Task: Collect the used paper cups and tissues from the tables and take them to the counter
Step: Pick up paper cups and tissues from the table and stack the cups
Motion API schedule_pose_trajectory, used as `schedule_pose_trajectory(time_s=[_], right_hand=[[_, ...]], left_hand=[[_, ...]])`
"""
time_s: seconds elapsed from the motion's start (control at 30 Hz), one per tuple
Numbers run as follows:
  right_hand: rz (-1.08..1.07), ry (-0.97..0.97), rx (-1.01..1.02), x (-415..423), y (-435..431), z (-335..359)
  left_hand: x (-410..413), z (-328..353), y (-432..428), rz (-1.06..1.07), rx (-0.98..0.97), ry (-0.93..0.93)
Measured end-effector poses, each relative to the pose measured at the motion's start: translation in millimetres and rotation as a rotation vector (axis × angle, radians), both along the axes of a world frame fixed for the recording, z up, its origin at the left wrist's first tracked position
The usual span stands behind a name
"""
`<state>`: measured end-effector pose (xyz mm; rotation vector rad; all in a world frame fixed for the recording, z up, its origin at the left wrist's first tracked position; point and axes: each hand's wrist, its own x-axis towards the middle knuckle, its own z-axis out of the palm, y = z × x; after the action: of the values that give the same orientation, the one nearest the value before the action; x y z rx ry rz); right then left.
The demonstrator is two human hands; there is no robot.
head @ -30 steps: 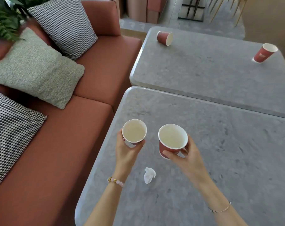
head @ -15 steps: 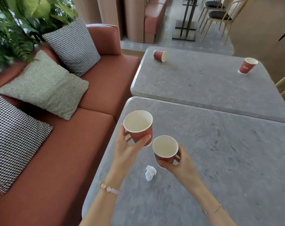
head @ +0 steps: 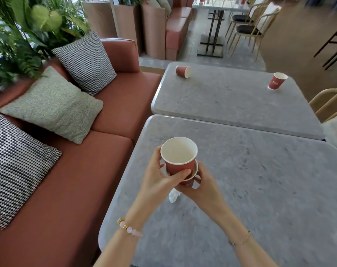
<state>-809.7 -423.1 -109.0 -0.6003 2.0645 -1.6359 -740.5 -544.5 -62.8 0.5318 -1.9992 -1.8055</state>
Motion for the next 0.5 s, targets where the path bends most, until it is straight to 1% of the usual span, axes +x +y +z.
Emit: schedule_pose_trajectory(time_s=[0.23,0.4,0.5], right_hand=[[-0.021,0.005,-0.011,9.0,6.8,6.7],[-0.040,0.008,-0.004,10.2,13.0,5.9],[-0.050,0.006,-0.002,9.9,16.4,6.2]], left_hand=[[9.0,-10.0,9.7,0.011,-0.073,-0.047],[12.8,-13.1,13.7,-0.064,-0.139,-0.134],[15.2,-12.8,14.8,-0.060,-0.178,-0.137]])
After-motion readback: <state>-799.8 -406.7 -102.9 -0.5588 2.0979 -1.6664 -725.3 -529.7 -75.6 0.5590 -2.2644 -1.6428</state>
